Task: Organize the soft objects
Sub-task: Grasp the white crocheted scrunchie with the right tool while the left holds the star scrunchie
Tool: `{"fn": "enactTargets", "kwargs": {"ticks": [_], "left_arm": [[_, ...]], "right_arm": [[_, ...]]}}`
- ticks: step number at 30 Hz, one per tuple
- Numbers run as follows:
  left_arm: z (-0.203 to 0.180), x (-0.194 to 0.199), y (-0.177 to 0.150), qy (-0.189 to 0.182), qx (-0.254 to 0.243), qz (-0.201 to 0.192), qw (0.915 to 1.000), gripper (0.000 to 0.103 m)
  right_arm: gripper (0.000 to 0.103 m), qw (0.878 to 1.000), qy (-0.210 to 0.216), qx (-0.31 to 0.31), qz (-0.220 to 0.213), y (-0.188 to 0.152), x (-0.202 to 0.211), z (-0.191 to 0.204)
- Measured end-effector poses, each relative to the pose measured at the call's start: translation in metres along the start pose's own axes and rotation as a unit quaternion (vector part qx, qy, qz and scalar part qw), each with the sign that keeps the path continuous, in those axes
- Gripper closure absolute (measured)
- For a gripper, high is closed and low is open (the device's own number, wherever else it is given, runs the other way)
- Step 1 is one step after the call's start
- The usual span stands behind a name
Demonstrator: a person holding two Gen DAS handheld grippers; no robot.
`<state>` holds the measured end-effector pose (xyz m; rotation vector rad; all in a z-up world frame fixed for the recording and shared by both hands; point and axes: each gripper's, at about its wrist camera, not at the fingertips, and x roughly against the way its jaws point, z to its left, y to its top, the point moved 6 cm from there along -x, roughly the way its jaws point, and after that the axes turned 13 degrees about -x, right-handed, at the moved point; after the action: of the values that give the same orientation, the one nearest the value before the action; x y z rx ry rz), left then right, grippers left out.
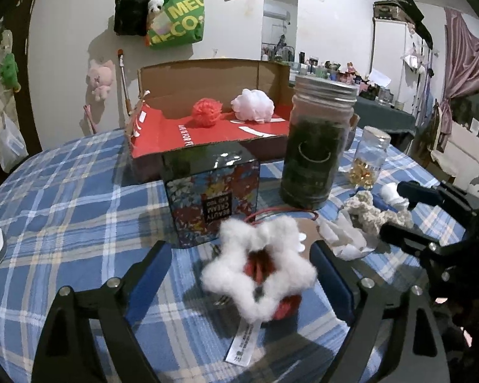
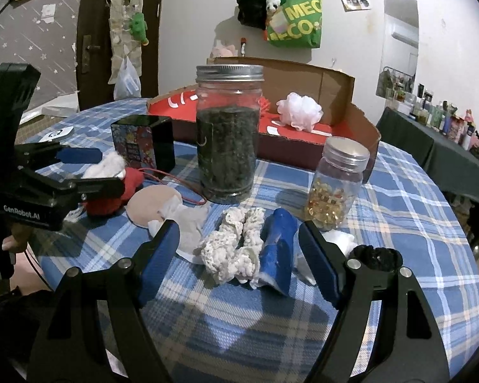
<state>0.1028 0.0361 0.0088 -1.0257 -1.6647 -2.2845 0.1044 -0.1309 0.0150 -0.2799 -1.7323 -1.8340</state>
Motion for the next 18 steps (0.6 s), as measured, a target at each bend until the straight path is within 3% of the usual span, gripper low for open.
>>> {"fn": "enactTargets", "kwargs": {"ticks": [11, 13, 15, 18], "left_arm": [[0.011, 0.006, -0.002, -0.025, 0.020, 0.000, 0.9995, 0.015], [0.009, 0.001, -0.005, -0.037, 0.024, 0.004, 0.9990, 0.033], [0.006, -0.001, -0.006, -0.059, 0.028, 0.007, 0.9979, 0.046], [0.003, 0.002, -0.004, -0.055, 0.021, 0.002, 0.9983, 0.047]], "right_arm": [[0.029, 1.000, 0.013, 0.003, -0.003, -0.002, 0.004, 0.001], [0.042, 1.000, 0.022, 0.000, 0.004, -0.003, 0.001, 0.001], [0.069, 0.999, 0.029, -0.003, 0.015, -0.007, -0.002, 0.001], [0.077, 0.999, 0.035, 0.000, 0.016, -0.011, -0.003, 0.002]]}}
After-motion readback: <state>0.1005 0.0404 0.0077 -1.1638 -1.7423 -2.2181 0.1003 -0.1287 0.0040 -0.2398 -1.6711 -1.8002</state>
